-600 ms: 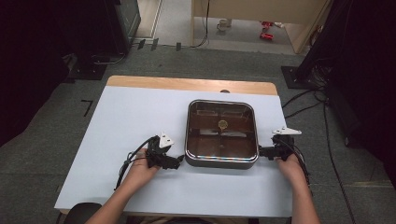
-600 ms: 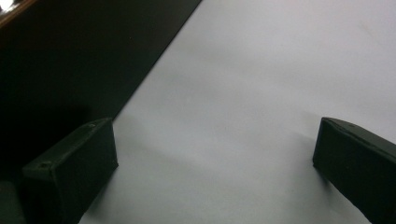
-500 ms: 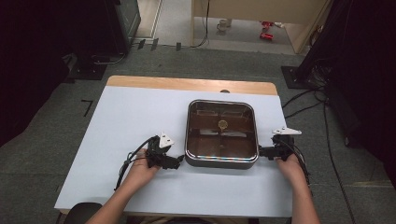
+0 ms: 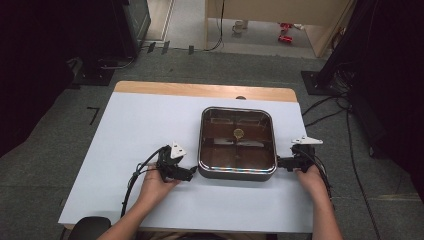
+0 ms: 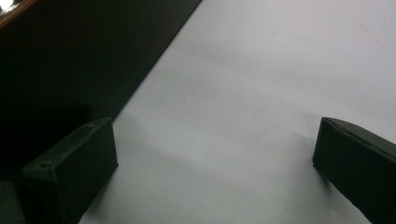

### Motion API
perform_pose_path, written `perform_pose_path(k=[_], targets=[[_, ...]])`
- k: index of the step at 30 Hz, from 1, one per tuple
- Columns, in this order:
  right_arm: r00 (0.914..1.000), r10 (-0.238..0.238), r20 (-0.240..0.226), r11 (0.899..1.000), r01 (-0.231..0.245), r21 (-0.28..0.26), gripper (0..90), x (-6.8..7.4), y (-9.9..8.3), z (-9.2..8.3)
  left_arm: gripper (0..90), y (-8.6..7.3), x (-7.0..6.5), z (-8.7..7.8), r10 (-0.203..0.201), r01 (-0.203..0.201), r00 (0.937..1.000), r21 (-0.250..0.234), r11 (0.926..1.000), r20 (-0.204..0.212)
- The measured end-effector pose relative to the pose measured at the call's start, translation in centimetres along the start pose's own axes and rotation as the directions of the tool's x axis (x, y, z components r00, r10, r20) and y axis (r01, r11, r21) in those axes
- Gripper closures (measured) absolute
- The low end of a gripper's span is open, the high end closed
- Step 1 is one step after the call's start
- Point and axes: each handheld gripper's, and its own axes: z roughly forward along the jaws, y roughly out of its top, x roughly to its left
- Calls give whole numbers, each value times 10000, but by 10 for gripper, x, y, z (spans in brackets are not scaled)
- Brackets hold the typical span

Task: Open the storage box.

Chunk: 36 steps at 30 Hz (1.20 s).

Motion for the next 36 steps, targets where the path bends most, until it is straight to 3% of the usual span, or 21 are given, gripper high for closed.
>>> perform_pose_path(k=[17, 24, 29, 32, 36], targets=[[10000, 0, 0, 10000, 0, -4, 0, 0, 0, 0, 89, 3, 0, -2, -77, 78, 10000, 249, 9997, -30], [10000, 1, -1, 10000, -1, -3, 0, 0, 0, 0, 169, 4, 4, -6, -14, 11, 10000, 388, 9992, 74], [10000, 3, -1, 10000, -3, -4, 0, 0, 0, 0, 220, 6, 8, -10, -279, 266, 9991, 405, 9988, 320], [10000, 4, -4, 10000, -4, -4, 0, 0, 0, 0, 217, 10, 12, -13, -448, 409, 9970, 614, 9973, 639], [10000, 4, -1, 10000, -4, -4, 0, 0, 0, 0, 222, 14, 16, -19, -639, 593, 9932, 495, 9970, 972]])
